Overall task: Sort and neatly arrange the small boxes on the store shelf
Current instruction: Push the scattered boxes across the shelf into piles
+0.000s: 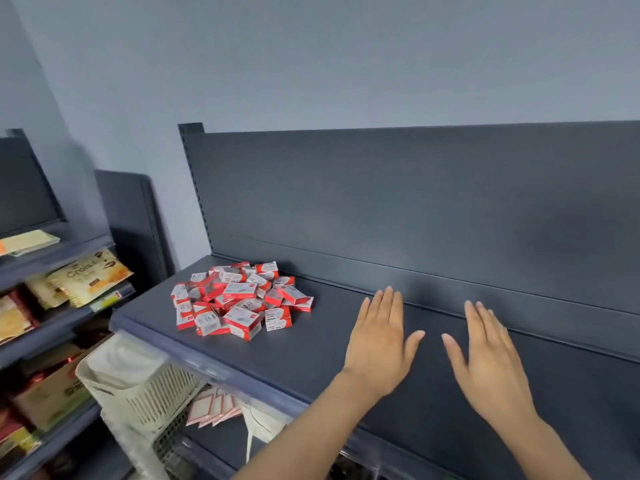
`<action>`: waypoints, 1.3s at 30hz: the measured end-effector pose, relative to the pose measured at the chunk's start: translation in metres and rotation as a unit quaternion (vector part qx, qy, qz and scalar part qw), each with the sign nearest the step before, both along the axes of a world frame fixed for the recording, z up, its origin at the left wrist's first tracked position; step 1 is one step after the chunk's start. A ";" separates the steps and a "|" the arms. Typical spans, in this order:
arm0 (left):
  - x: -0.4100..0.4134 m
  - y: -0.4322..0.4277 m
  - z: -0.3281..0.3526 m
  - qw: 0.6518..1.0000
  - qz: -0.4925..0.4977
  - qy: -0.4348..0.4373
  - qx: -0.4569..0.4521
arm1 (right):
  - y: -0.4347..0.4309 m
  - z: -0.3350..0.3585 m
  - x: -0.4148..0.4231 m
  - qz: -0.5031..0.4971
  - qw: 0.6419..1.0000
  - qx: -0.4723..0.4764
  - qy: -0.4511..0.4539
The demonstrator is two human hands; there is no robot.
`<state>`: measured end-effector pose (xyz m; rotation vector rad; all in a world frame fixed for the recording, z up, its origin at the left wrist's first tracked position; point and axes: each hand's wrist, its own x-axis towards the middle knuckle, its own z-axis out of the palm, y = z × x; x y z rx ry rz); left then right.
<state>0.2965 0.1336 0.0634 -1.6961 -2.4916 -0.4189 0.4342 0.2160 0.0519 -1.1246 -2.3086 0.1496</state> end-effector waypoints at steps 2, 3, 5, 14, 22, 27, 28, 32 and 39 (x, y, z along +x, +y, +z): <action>-0.021 -0.020 0.001 1.000 0.016 0.011 0.003 | -0.013 0.002 -0.024 0.026 1.000 -0.011 -0.008; -0.032 -0.029 0.000 1.000 0.025 0.014 0.003 | -0.020 0.002 -0.037 0.036 0.999 -0.013 -0.011; -0.054 -0.048 0.002 0.999 0.049 0.020 -0.001 | -0.034 0.000 -0.063 0.055 0.998 -0.019 -0.015; -0.194 -0.114 -0.026 0.998 0.040 -0.001 0.039 | -0.095 -0.015 -0.202 0.115 0.991 -0.059 -0.044; -0.303 -0.158 -0.042 0.995 -0.044 -0.049 -0.068 | -0.118 -0.029 -0.282 0.129 0.978 -0.118 -0.113; -0.324 -0.164 -0.050 0.990 -0.102 -0.040 -0.085 | -0.117 -0.032 -0.306 0.142 0.971 -0.118 -0.151; -0.325 -0.165 -0.051 0.989 -0.109 -0.037 -0.092 | -0.115 -0.034 -0.308 0.143 0.970 -0.115 -0.158; -0.333 -0.169 -0.052 0.986 -0.126 -0.014 -0.108 | -0.109 -0.041 -0.310 0.147 0.968 -0.100 -0.180; -0.343 -0.168 -0.042 0.985 -0.115 -0.008 -0.128 | -0.106 -0.044 -0.300 0.095 0.972 -0.076 -0.201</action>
